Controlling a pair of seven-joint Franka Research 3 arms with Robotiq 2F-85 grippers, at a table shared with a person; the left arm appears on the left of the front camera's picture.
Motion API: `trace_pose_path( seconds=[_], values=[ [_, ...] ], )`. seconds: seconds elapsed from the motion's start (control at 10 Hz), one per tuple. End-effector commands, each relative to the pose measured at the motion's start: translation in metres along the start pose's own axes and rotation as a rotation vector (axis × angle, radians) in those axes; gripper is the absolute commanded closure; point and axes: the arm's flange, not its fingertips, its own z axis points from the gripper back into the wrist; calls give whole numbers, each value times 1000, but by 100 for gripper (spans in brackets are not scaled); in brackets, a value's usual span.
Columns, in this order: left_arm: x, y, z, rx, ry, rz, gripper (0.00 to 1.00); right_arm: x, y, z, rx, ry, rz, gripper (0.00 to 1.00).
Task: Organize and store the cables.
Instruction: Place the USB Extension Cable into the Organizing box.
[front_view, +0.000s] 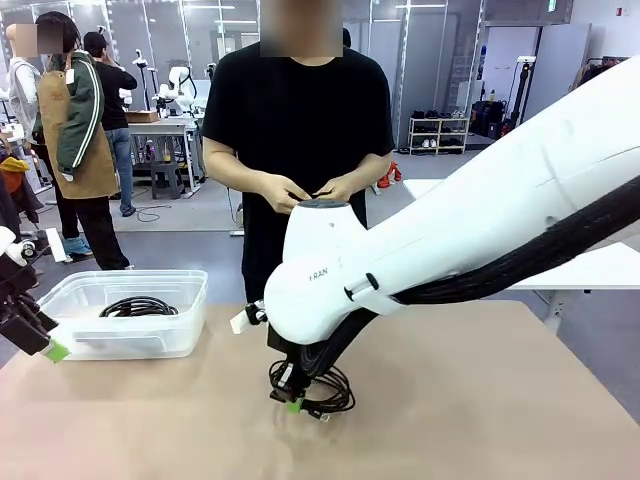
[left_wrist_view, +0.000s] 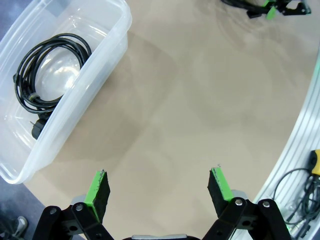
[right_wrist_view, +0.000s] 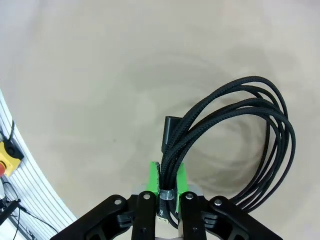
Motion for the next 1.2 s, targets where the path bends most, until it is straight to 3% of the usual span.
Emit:
trace_pose_path(
  seconds=[0.0,0.2,0.3,0.4,0.5,0.6,0.8,0.9,1.0,1.1],
  values=[
    [2,0,4,-9,18,11,0,13,-5,-8,1,-1,-19,87],
    [2,0,4,-9,18,11,0,17,-7,-15,35,-3,-15,87],
    [2,0,4,-9,18,11,0,15,-8,-15,34,-5,-10,57],
    [2,0,4,-9,18,11,0,12,-7,-10,34,-17,-7,41],
    [2,0,4,-9,18,11,0,9,-8,-5,42,-28,-7,13],
    [0,0,0,0,0,0,0,4,-9,-2,47,-30,-12,0],
    [-5,-24,-45,-51,-15,-66,0,-18,-17,20,58,-44,-24,0],
    [-196,16,-72,-84,-20,-94,0,-38,-26,36,67,-67,-37,7],
    [-181,9,-77,-79,2,-143,0,-66,-37,54,79,-95,-23,0],
    [-188,14,-70,-142,-32,-257,0,-100,-48,75,86,-141,-49,0]
  ],
)
